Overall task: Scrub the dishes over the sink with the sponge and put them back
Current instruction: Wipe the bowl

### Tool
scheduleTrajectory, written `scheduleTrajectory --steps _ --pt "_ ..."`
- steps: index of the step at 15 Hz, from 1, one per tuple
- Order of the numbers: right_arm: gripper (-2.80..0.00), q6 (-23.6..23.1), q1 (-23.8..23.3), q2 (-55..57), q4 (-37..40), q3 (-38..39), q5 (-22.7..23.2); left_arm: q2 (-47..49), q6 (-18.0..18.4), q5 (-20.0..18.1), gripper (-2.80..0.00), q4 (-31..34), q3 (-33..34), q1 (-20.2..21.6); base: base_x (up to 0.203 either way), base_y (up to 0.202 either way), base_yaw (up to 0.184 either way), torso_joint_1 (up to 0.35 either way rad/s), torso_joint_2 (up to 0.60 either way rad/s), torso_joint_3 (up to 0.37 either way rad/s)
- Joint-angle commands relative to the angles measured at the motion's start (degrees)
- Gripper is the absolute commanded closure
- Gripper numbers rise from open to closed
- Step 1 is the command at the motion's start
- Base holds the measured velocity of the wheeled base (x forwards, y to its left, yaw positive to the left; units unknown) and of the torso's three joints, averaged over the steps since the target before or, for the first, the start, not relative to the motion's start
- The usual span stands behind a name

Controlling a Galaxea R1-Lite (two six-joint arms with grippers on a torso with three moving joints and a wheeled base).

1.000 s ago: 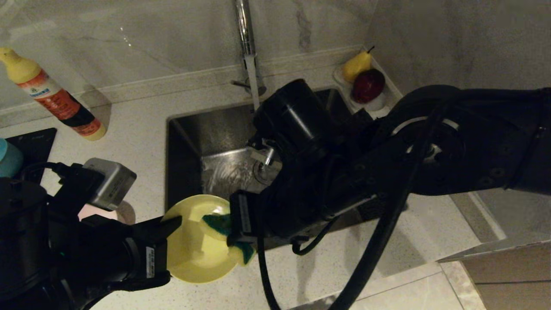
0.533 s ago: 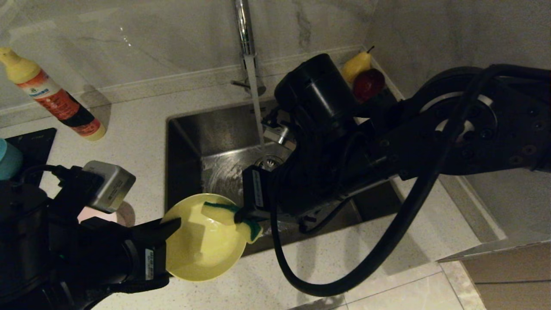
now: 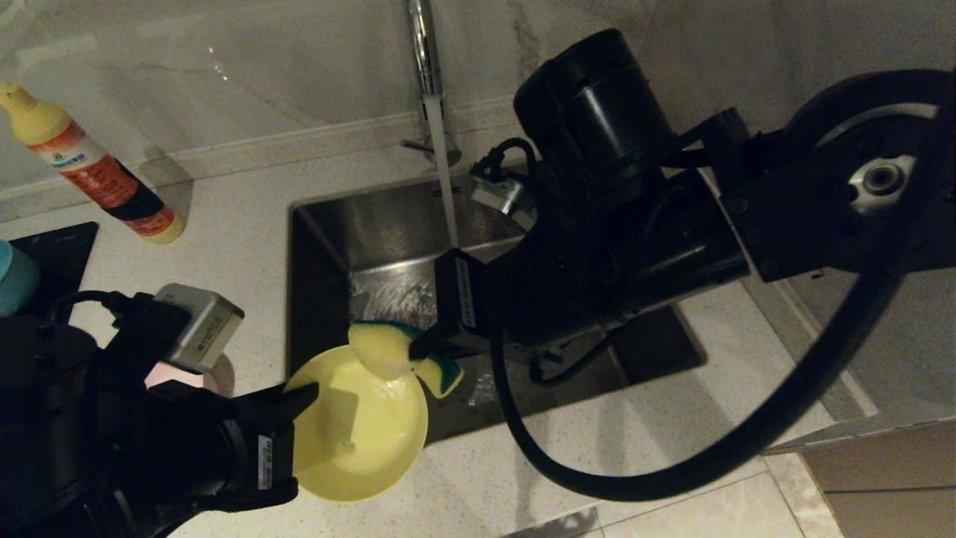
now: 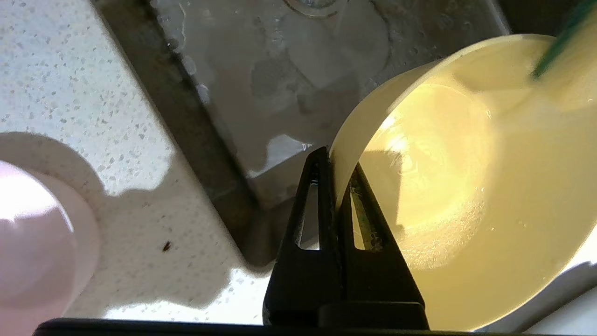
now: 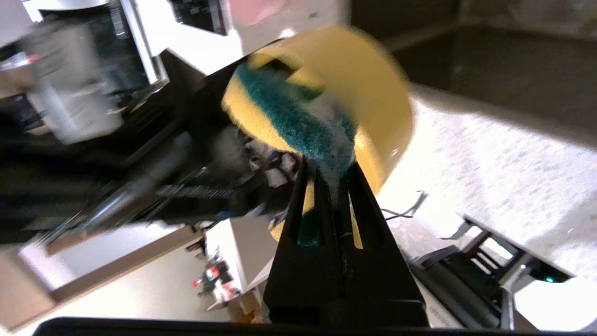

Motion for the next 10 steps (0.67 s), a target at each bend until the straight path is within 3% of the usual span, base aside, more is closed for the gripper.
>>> scheduleTrajectory --steps 1,4,7,10 --pt "0.0 0.28 0.23 -3.33 1.16 0.18 1.64 1.32 -2.09 0.11 0.0 -0.27 -0.91 0.08 0.0 0.0 0.0 0.0 0.0 0.0" --pt "0.0 0.37 0.39 -5.79 1.75 0.36 2.08 2.93 -3.7 0.06 0.0 -0.3 -2.11 0.43 0.0 0.0 0.0 0.0 0.0 0.0" --pt "0.0 0.28 -0.09 -12.57 3.43 0.32 2.03 7.84 -11.18 -0.55 0.0 -0.3 -6.8 2.09 0.0 0.0 0.0 0.0 0.0 0.0" --pt "0.0 0.03 -5.99 -17.87 4.74 0.31 3.66 13.14 -16.74 -1.73 0.0 -0.3 -10.36 2.61 0.0 0.0 0.0 0.0 0.0 0.0"
